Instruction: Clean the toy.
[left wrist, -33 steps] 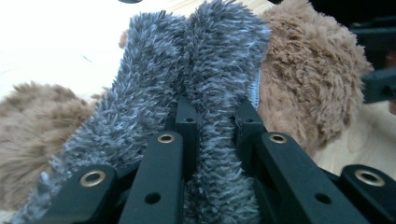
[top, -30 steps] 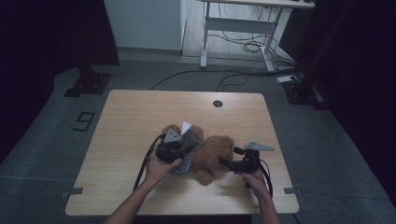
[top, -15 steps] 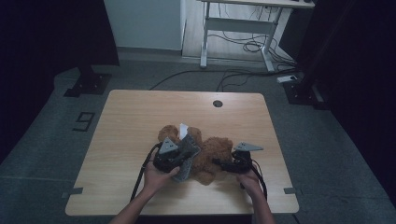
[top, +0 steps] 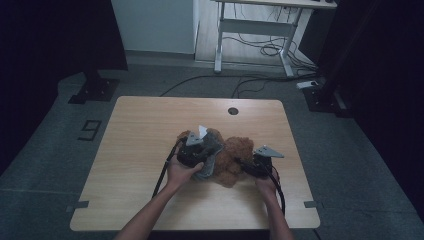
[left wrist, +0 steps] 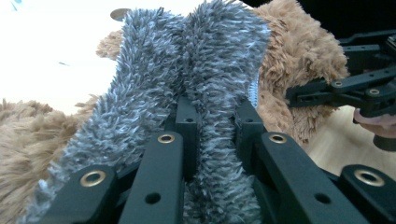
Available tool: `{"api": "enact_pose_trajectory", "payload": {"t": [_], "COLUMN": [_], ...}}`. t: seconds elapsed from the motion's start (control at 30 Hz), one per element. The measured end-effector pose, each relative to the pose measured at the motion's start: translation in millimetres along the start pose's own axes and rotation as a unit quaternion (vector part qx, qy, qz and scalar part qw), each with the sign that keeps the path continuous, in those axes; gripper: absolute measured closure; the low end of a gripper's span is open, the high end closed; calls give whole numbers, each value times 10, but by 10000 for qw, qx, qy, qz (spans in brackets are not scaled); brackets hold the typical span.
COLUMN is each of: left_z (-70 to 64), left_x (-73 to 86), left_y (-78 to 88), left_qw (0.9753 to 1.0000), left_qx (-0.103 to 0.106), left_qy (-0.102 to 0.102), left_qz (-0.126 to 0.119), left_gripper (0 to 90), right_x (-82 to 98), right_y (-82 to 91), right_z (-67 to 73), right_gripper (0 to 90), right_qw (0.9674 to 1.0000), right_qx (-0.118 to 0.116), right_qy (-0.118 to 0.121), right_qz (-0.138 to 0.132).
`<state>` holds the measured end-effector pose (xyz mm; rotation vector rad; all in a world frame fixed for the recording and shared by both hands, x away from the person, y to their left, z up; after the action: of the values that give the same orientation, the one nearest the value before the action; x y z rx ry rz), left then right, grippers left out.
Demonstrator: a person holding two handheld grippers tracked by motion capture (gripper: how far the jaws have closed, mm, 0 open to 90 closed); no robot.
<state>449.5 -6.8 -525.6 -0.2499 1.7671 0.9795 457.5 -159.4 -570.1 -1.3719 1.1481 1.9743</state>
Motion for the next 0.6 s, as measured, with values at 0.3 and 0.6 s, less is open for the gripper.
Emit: {"api": "enact_pose_trajectory", "payload": {"t": [0.3, 0.6], "left_z": [-145, -797], "left_x": [-270, -672], "left_y": [30, -372], "left_qw": [9999, 9978], "left_qx": [82, 631], "left_qy": [-22, -221], "left_qz": [-71, 31], "left_gripper": [762, 760], "right_x": [16, 91], "right_y": [27, 176], "right_z": [-23, 118], "right_gripper": [493, 490], "right_qw": [9998, 9989], "right_qx": [116, -44], "right_qy": [4, 408], "right_qz": [-162, -220]}}
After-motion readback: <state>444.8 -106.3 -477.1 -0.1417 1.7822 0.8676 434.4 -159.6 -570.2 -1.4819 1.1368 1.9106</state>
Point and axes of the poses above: each handheld gripper's, and its own axes: y roughly backward along the jaws, x roughly out of its underside, z roughly to its left, the point moved 10 cm from there along -y, roughly forward along the jaws, and after that the axes turned 4 degrees about -z, right-handed, at the moved point
